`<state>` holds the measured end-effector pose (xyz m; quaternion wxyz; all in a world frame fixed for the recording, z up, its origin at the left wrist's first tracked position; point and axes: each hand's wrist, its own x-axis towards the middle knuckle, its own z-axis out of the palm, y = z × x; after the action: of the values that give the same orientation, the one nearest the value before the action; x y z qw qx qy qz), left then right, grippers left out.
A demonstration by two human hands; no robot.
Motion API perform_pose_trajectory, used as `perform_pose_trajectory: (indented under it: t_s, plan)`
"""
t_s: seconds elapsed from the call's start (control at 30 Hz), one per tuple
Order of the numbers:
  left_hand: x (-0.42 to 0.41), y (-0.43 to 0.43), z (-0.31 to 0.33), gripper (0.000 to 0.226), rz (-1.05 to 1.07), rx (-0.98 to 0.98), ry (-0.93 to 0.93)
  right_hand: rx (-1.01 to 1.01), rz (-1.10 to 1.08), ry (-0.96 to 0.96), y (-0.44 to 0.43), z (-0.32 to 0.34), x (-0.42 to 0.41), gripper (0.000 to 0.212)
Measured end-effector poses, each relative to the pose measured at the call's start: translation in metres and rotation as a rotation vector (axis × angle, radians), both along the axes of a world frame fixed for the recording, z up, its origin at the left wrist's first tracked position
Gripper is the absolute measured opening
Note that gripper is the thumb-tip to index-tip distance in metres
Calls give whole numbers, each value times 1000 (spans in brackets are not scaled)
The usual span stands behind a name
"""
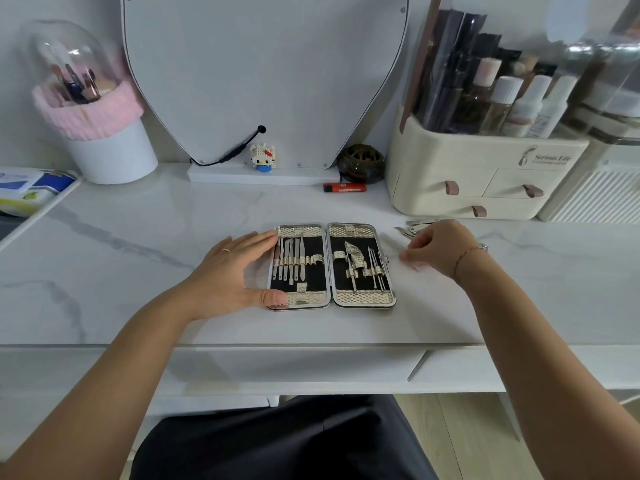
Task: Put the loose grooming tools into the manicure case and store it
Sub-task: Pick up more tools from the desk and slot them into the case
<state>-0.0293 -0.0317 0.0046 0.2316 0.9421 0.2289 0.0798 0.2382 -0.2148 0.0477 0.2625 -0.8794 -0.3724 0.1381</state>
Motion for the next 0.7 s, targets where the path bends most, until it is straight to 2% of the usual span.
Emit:
perform_pose_trajectory:
  t_s: [0.07, 0.17, 0.23, 0.3, 0.4, 0.7]
  plan:
    - [0, 0, -1, 123, 0, -1, 0, 155, -6, 138, 0, 0, 3, 12]
    - [0, 0, -1, 123, 1, -4, 1, 387, 60, 431, 9, 4, -6, 39]
    - [0, 0, 0, 123, 5, -8, 1, 441, 138, 502, 23, 5, -18, 52]
    - [0, 0, 0, 123, 7, -10, 1, 429, 203, 528, 40, 5, -29, 60]
    - [0, 0, 0, 121, 6, -17, 0, 408, 269, 528, 60, 1, -35, 59]
    - [0, 1, -1, 120, -1, -12, -1, 310, 265, 388, 74, -4, -32, 53]
